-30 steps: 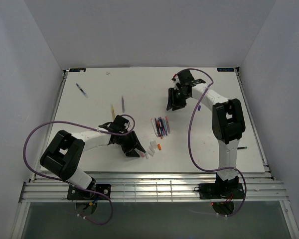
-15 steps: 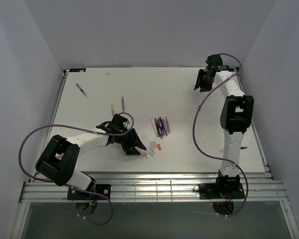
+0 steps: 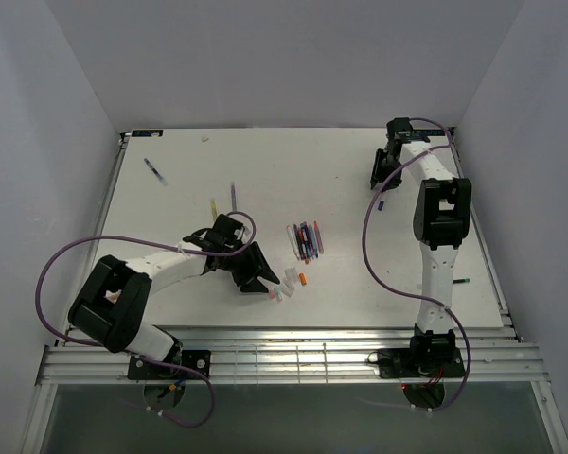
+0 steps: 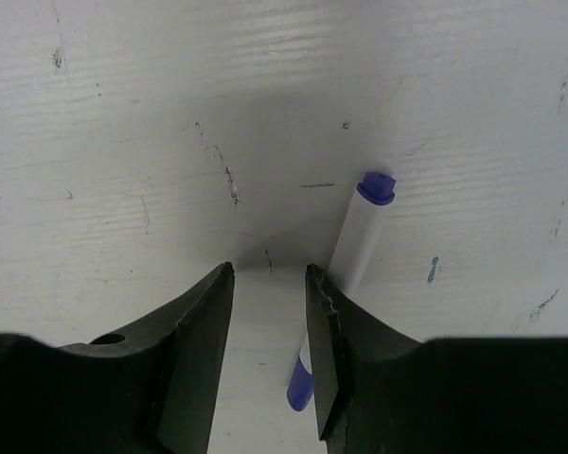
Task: Open the pen caps
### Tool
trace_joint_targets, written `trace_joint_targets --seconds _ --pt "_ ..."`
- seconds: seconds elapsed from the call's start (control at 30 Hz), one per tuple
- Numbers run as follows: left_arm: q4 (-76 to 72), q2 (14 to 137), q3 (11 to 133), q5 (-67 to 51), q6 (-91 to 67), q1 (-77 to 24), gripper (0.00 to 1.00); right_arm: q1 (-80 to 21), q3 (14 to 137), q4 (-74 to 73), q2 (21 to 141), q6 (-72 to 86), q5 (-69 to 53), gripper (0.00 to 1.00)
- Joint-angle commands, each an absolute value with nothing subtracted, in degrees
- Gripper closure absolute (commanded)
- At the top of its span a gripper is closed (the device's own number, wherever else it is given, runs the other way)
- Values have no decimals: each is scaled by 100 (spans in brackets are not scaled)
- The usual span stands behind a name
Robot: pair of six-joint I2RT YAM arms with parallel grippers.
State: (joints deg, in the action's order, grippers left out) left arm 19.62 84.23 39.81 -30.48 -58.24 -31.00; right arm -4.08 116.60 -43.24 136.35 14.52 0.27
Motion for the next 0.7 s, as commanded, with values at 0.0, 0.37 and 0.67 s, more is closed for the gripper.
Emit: trace_joint_targets --seconds 0.0,0.37,0.67 --pt "1969 8464 4236 -3155 -5678 -3129 45 -369 11541 -4185 13562 1284 72 57" --pt "1969 8631 4333 -3191 -5634 -3129 45 -317 10995 -3366 12516 1116 -123 56" --pt "1969 8543 4210 -3173 -5686 -3129 45 -167 10644 -3656 12550 1239 316 56"
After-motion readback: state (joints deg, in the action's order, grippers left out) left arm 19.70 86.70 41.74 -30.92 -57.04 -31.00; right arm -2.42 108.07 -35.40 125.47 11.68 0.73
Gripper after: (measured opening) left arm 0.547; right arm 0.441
